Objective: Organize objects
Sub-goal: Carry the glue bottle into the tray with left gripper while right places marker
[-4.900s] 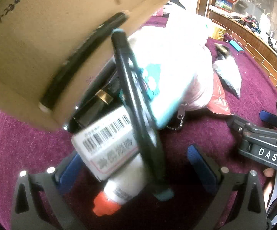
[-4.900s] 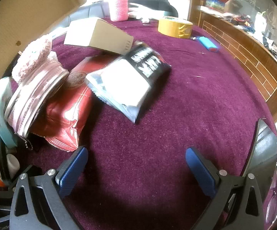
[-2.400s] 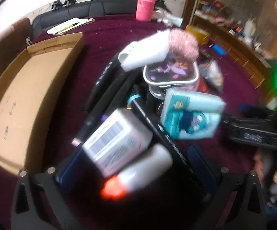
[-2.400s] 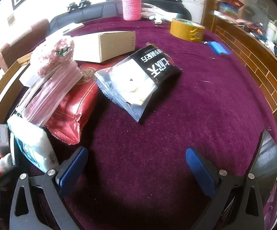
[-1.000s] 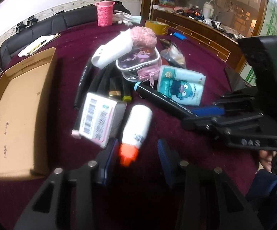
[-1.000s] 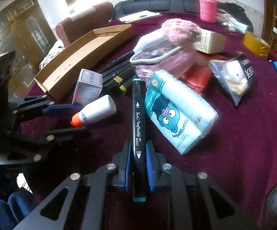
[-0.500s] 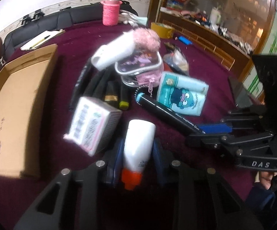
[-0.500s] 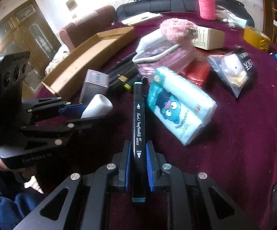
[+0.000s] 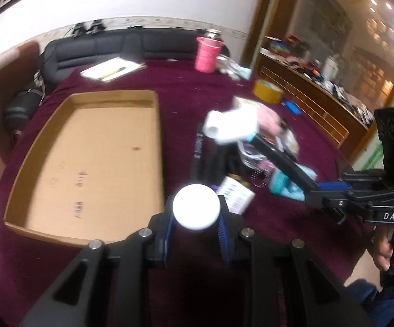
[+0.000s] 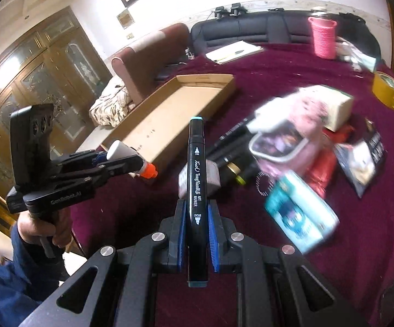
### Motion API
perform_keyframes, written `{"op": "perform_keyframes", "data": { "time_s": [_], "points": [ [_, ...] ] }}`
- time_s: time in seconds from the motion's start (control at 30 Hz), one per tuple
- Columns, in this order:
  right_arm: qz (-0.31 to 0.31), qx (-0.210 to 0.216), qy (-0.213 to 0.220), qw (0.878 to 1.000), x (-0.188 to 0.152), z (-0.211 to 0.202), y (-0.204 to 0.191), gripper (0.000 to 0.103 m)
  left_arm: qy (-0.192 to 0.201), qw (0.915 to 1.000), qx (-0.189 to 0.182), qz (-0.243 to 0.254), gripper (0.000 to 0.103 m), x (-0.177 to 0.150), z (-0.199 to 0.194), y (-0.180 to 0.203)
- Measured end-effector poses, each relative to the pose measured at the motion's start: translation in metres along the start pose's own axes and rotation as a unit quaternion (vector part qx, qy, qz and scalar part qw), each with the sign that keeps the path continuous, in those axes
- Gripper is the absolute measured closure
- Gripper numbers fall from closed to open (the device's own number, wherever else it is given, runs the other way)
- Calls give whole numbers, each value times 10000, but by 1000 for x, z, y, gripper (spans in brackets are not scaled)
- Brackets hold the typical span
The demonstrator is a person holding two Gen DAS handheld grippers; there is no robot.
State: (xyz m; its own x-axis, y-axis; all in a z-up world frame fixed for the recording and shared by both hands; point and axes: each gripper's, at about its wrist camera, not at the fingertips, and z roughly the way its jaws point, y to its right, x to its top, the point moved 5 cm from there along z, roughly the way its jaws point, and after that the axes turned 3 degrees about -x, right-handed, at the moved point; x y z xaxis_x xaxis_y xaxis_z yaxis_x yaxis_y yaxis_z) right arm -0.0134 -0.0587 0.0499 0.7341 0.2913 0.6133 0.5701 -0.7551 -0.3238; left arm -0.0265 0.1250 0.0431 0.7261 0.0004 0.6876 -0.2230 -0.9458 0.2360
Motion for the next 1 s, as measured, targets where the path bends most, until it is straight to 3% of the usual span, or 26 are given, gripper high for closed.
{"op": "perform_keyframes", "data": {
  "time_s": [0.27,0.57,0.8,1.0],
  "points": [
    [73,280,-164,9994,43,38,-25,86,170,9985,352,-379,77,27,-5,-56],
    [101,416,-570,9975,76,120,-70,86,-218,9927,819,-861,77,34,24,-127],
    [181,223,-663,9974,86,169,-96,86,-224,9897,846,-1133,77,33,25,-162],
    [241,102,-766,9967,87,191,-100,86,-184,9903,777,-1138,77,38,30,-168]
  ]
}}
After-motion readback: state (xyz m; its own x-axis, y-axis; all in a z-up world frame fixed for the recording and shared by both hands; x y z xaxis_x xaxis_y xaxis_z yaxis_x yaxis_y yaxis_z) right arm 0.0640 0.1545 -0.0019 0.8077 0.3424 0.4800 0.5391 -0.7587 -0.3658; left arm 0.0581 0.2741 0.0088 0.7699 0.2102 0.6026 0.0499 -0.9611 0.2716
